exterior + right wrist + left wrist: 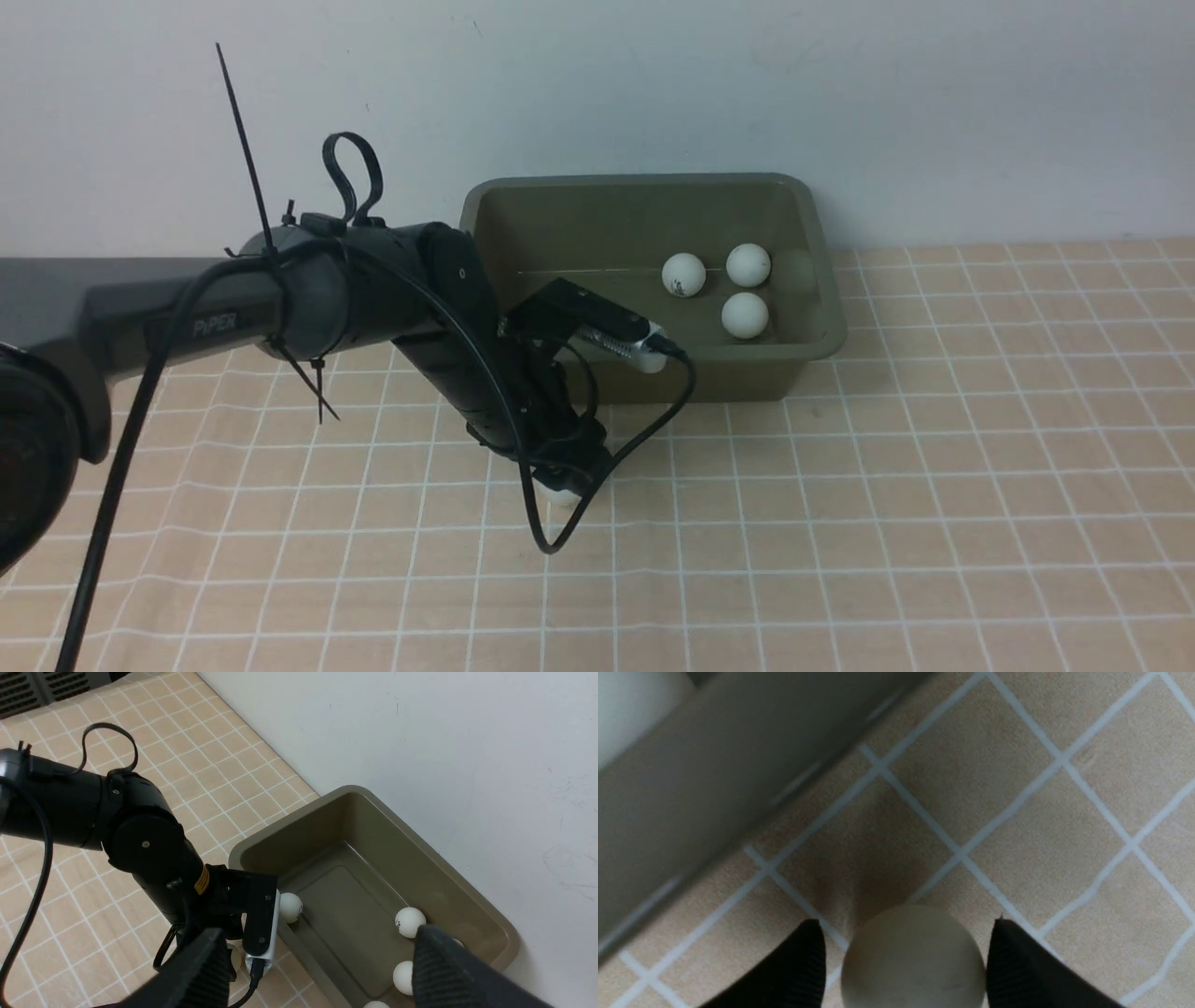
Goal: Put the table tennis balls into the box on the light coffee tablecloth.
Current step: 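Reach for and grasp a ping pong ball on the table beside the basket, then drop the ball into the bin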
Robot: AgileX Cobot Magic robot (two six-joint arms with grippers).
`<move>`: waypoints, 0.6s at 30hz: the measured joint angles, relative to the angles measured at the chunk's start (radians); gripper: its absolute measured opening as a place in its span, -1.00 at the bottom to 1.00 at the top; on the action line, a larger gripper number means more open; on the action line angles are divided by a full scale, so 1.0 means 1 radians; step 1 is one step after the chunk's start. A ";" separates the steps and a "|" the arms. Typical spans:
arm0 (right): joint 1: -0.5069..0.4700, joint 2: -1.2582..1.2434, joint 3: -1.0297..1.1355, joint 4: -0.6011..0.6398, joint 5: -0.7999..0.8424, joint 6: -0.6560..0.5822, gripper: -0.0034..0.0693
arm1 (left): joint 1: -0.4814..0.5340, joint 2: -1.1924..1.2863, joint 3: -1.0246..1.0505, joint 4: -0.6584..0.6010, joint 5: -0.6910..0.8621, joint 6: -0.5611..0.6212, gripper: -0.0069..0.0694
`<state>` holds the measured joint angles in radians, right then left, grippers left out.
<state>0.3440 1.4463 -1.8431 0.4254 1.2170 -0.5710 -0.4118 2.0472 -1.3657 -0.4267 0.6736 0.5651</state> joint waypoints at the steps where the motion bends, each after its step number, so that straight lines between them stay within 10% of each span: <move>1: 0.000 0.000 0.000 0.000 -0.001 0.000 0.42 | 0.000 0.002 0.000 0.000 0.001 0.001 0.10; 18: 0.000 0.000 0.000 0.001 -0.021 0.000 0.42 | -0.013 -0.112 -0.255 -0.168 0.070 0.246 0.02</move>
<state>0.3440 1.4463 -1.8431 0.4265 1.1957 -0.5710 -0.4248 1.9350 -1.6212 -0.5949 0.7436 0.8115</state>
